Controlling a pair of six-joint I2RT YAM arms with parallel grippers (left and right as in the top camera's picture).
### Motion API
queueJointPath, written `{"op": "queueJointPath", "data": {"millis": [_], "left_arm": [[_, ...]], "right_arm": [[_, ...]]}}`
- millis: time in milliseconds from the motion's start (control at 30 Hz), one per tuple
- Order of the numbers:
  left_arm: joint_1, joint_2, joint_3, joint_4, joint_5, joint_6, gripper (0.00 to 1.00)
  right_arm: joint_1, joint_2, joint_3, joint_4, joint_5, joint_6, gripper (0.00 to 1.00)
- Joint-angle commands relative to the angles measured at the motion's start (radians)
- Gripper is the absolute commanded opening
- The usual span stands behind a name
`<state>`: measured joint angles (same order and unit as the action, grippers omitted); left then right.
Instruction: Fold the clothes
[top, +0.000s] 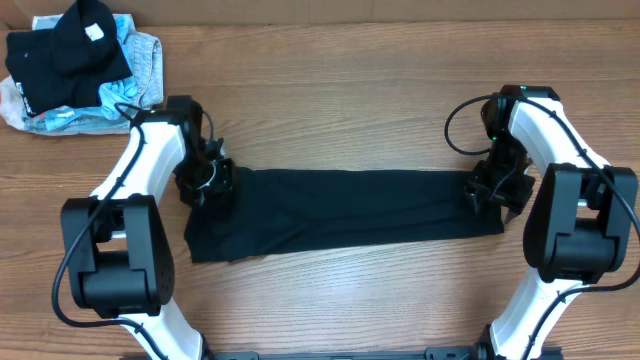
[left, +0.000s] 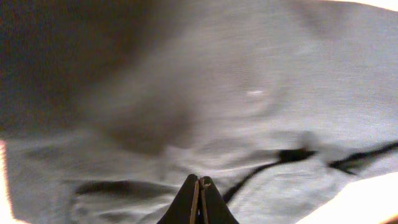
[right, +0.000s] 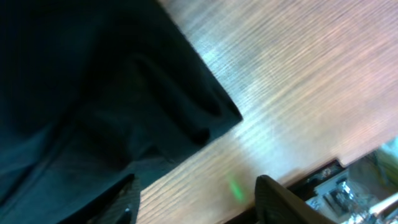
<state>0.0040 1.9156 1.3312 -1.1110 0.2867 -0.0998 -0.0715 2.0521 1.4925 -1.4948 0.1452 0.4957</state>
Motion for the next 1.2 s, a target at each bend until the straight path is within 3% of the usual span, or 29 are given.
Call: {"op": "queueJointPath", "data": {"millis": [0,100,267,400,600,700,733,833,900,1000,1167], "left_arm": [[-0.089,0.012,0.024,-0.014,0.073,0.034,0.04],[-0.187,0.013,0.024,-0.01,0.069,0.026,0.04],[-0.317,0.015,0.019,0.02,0.012,-0.061,0.04],[-0.344,0.022,0.016,0.019,-0.076,-0.114,0.04],[-0.295,0.038,-0.039,0.033,-0.086,-0.115,0.04],[-0.249,0.043,-0.081,0.045,-0.094,-0.114,0.04],[-0.233,0.043,-0.088,0.039,-0.103,-0.114,0.04],[-0.178,0.043,-0.09,0.006,-0.13,-0.114,0.04],[-0.142,0.042,-0.09,-0.007,-0.15,-0.114,0.04],[-0.087,0.042,-0.09,-0.01,-0.168,-0.114,0.04],[-0.013,0.042,-0.09,-0.011,-0.182,-0.115,0.04]], "right_arm": [[-0.002,-0.029,0.031,0.054,-0.069,-0.042,0.59],[-0.002,-0.029,0.031,0.128,-0.121,-0.103,0.63],[-0.003,-0.029,-0.003,0.211,-0.108,-0.099,0.6],[-0.003,-0.029,-0.026,0.211,-0.084,-0.099,0.38],[-0.003,-0.029,-0.077,0.209,-0.028,-0.099,0.31],[-0.003,-0.029,-0.095,0.204,-0.014,-0.098,0.1],[-0.003,-0.029,-0.095,0.195,-0.005,-0.089,0.08],[-0.003,-0.029,-0.087,0.139,0.101,0.014,0.08],[-0.003,-0.029,-0.081,0.094,0.158,0.037,0.22],[-0.003,-0.029,-0.072,0.063,0.158,0.048,0.31],[-0.003,-0.029,-0.071,0.043,0.158,0.06,0.38]]}}
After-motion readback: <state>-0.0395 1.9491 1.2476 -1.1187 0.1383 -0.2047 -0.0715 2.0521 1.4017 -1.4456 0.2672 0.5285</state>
